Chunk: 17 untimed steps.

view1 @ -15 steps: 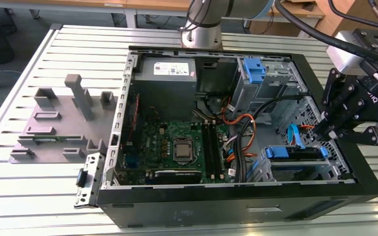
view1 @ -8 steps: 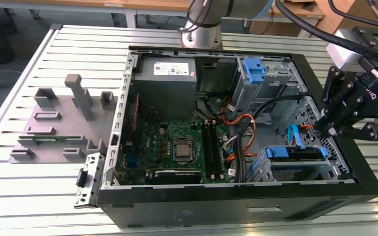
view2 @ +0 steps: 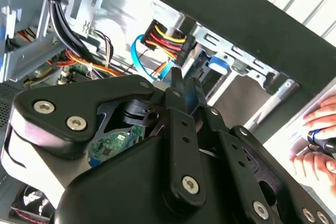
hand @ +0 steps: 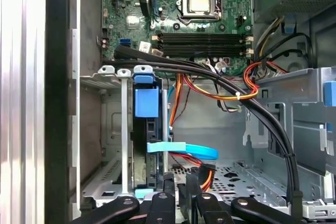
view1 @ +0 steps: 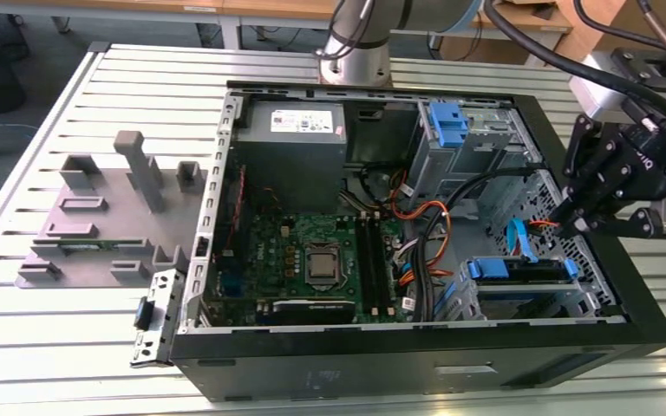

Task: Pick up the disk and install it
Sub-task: 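Insert the second disk wire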

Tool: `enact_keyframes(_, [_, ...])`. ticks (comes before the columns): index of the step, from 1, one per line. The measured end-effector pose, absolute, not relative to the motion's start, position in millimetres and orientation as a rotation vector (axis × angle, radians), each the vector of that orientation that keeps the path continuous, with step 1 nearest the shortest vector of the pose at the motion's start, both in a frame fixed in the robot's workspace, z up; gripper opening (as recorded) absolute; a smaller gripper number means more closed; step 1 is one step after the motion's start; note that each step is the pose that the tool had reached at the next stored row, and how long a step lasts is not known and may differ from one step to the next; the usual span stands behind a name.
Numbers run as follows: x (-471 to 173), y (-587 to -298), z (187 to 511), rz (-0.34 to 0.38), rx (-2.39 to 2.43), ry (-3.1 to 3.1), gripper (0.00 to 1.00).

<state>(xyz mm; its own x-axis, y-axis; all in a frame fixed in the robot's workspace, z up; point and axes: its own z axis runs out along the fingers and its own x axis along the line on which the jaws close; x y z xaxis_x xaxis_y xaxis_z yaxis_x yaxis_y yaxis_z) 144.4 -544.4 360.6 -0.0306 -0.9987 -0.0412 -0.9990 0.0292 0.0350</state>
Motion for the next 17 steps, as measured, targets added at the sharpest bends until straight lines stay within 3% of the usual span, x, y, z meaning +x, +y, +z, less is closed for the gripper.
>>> enact_keyframes(17, [152.9,-535.8,348.8,0.083,-2.184,2.251,0.24])
